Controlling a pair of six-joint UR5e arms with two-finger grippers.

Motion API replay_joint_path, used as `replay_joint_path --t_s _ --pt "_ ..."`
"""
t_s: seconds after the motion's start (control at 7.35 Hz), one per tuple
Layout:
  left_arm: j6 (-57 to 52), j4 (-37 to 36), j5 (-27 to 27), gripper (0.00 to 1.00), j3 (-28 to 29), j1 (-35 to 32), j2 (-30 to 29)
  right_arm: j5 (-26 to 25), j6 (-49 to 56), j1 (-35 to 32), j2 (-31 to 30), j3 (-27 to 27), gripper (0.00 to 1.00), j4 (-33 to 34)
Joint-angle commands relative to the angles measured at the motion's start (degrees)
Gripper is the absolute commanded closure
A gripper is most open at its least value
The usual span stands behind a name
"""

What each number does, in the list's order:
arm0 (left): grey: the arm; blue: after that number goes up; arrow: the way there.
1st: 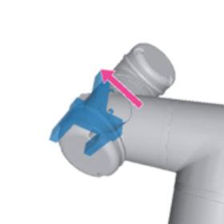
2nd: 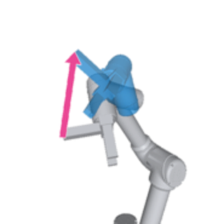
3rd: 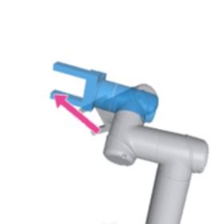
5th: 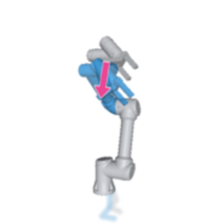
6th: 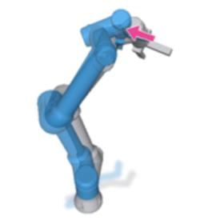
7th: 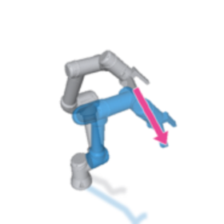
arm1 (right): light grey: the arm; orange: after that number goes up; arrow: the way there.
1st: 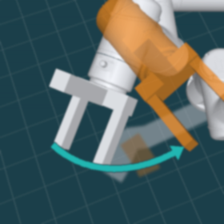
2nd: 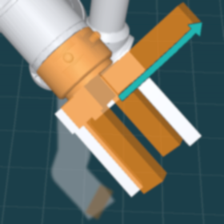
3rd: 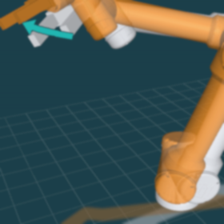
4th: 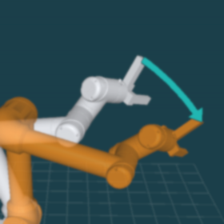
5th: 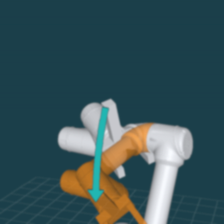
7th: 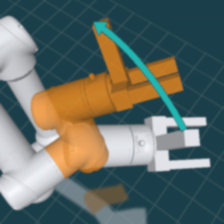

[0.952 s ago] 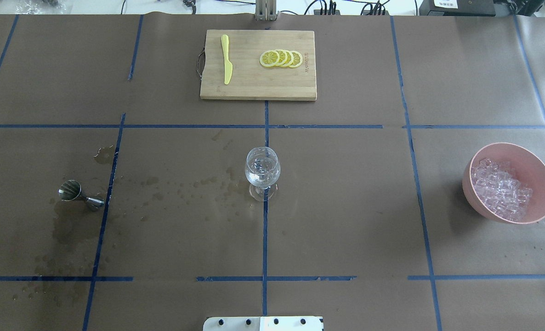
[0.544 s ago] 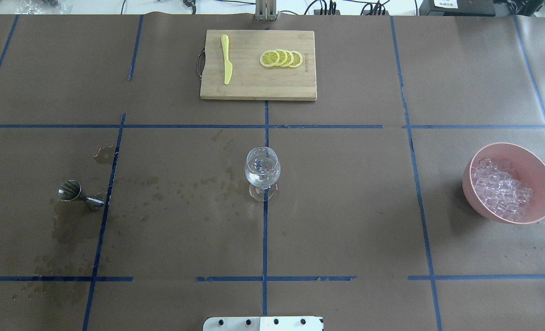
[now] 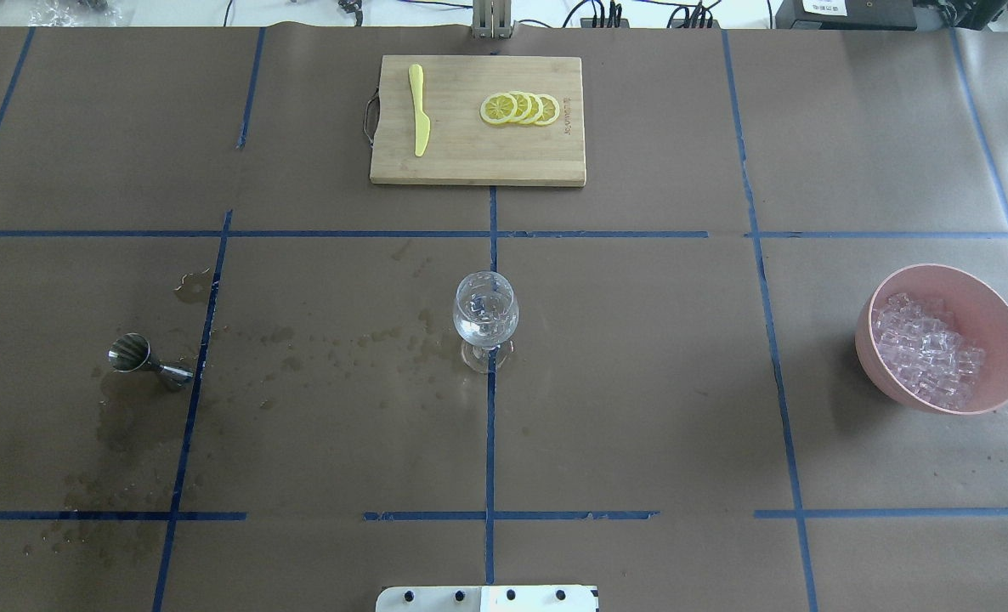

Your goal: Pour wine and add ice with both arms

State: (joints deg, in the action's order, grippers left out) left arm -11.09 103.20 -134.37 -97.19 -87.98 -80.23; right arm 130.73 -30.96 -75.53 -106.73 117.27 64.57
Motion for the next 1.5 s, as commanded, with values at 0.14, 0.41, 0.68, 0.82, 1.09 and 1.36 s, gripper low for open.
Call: replay_joint_path --t_s 0.14,0.41,0.68,0.82,1.09,1.36 --pt "-1.4 -0.2 0.0 0.0 -0.1 -0.1 -0.9 -8.9 -8.9 12.5 -1.5 -0.3 0.05 -7.9" --pt "-1.4 0.1 0.0 0.0 -0.2 -0.1 -1.0 -16.1 -16.1 19.8 -1.6 -0.6 0.0 -9.2" --pt "-1.3 0.2 0.0 0.0 -0.2 -0.1 -1.1 -20.9 -22.1 24.8 -1.6 -3.2 0.3 -13.4" --pt "-1.4 0.2 0.0 0.0 -0.2 -0.1 -1.1 -22.7 -22.8 26.3 -1.6 -3.9 0.3 -14.9" --pt "-1.4 0.2 -0.1 0.0 -0.2 -0.1 -1.1 -26.4 -23.0 29.2 -1.6 -5.8 0.3 -15.0" --pt "-1.4 0.2 0.0 0.0 -0.1 -0.1 -1.1 -27.4 -23.0 30.5 -1.6 -6.4 0.31 -15.0"
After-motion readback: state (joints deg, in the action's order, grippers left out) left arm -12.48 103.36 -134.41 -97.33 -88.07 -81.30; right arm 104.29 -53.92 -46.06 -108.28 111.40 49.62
